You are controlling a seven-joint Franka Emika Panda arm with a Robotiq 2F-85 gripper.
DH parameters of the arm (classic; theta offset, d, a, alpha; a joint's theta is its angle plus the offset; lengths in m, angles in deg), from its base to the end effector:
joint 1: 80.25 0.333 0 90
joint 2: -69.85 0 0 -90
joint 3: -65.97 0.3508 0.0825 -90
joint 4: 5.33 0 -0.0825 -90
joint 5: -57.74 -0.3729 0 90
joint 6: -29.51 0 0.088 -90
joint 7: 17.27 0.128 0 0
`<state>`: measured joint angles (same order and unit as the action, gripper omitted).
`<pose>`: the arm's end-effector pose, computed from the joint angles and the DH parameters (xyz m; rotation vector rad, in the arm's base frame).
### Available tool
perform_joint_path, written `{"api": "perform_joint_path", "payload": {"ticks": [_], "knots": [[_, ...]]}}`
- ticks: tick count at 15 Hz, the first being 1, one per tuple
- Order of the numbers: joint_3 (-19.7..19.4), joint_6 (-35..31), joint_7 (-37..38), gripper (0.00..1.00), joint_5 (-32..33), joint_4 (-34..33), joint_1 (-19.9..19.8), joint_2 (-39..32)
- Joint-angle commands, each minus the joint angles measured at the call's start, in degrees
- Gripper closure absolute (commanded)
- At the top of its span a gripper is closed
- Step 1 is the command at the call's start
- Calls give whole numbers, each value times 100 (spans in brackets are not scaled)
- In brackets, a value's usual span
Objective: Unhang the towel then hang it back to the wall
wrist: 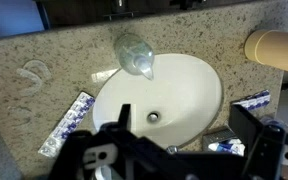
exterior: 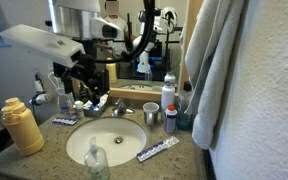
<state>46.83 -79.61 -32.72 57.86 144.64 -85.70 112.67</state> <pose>0.2705 -0.1325 0.4782 -2.9271 0.1095 -0.1076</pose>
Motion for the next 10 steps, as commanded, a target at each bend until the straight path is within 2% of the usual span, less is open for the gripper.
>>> {"api": "perform_joint_path", "payload": {"ticks": [1,3,10], "knots": [[104,11,-75,0,-81,-10,-124,-32],[320,-320,322,0,-61,-62,-200,-77],[1228,-1683,1903,0,823,-634,-836,-464]]}}
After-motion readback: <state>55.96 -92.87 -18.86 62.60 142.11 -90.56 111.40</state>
